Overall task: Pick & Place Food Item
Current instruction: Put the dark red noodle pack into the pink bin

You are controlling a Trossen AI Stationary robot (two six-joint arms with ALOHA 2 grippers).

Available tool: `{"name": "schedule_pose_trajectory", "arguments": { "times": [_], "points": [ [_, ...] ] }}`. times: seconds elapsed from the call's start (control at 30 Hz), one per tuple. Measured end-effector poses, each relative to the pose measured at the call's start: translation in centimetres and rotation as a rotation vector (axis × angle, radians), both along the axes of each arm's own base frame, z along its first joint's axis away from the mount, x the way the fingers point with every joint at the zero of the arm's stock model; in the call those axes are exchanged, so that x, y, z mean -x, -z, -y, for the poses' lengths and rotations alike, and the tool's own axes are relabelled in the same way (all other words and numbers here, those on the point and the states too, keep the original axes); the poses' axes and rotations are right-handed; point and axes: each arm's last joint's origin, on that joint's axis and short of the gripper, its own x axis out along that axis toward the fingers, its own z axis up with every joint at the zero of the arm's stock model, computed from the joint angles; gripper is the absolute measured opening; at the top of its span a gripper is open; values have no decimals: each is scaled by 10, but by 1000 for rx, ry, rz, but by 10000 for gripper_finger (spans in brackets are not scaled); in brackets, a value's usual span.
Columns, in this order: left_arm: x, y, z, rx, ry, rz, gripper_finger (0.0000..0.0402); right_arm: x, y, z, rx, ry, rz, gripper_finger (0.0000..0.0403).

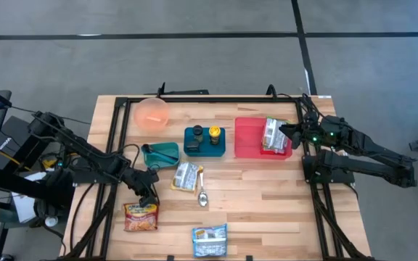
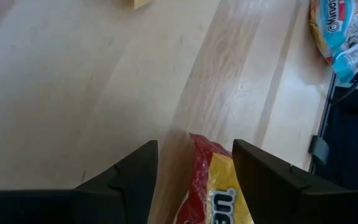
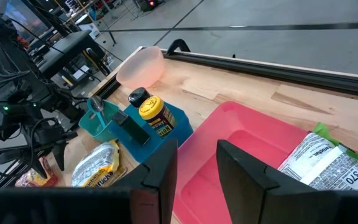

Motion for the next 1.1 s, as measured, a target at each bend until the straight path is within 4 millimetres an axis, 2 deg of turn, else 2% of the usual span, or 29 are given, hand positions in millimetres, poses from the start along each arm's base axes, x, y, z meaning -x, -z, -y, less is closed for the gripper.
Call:
{"name": "schedule_pose_trajectory", "arguments": {
  "times": [0.27,0.73,0.9,1.1],
  "points": [
    [-2,8,4,-6,25,-45,204,0,0,0,-3,1,-2,107],
    [-6,12,9,59,84,-56,182,0,0,0,-4,0,-3,107],
    [-6,13,9,61,88,-63,162,0,0,0,-4,0,-3,107],
    [-5,14,9,73,101,-76,119,0,0,0,-4,0,-2,107]
  ]
}}
